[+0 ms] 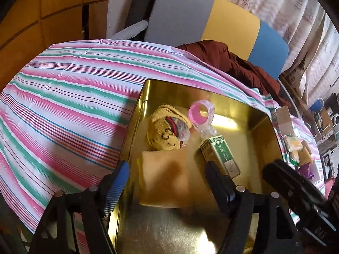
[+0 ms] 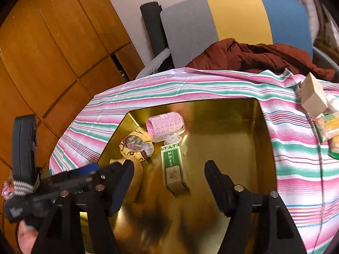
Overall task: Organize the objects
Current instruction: 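Carry the sponge and green box into the gold tray and release both, then return both tools to the table and grasp purple snack packets with each gripper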
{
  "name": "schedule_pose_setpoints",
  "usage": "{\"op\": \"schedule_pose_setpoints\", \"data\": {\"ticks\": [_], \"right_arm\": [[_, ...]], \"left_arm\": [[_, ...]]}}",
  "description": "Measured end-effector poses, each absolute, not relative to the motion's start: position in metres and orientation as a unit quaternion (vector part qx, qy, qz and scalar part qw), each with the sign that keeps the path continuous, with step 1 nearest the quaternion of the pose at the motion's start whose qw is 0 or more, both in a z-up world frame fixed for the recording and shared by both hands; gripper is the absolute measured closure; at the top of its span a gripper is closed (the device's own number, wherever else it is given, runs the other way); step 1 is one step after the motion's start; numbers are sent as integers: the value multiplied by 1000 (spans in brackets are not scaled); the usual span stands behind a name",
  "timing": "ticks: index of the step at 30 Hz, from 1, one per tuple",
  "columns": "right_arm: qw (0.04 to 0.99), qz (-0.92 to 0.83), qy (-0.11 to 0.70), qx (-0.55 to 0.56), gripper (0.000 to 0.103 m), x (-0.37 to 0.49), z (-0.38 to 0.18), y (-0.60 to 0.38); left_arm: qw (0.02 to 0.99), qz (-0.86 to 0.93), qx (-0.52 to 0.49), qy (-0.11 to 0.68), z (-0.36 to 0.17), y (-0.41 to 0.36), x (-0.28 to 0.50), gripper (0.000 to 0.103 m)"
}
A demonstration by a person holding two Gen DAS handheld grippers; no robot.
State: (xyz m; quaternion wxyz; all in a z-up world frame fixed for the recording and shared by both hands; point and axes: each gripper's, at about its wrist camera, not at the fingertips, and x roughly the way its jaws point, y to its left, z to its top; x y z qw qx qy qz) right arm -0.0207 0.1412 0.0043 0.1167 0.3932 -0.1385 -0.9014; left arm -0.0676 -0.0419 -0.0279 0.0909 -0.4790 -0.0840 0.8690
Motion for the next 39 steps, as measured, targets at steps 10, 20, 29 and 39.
{"op": "schedule_pose_setpoints", "data": {"ticks": [10, 20, 29, 39], "right_arm": [[107, -909, -146, 376, 32, 3, 11, 162], [58, -927, -142, 343, 32, 19, 25, 201], [1, -926, -171, 337, 32, 34, 23, 256], [-57, -921, -174, 343, 31, 66, 2, 315]], "left_arm": [[103, 870, -463, -131, -18, -38, -55, 28], [193, 849, -465, -162, -15, 2, -41, 28], [245, 843, -466, -109, -6, 58, -26, 28], [319, 822, -469, -48, 1, 115, 1, 28]]}}
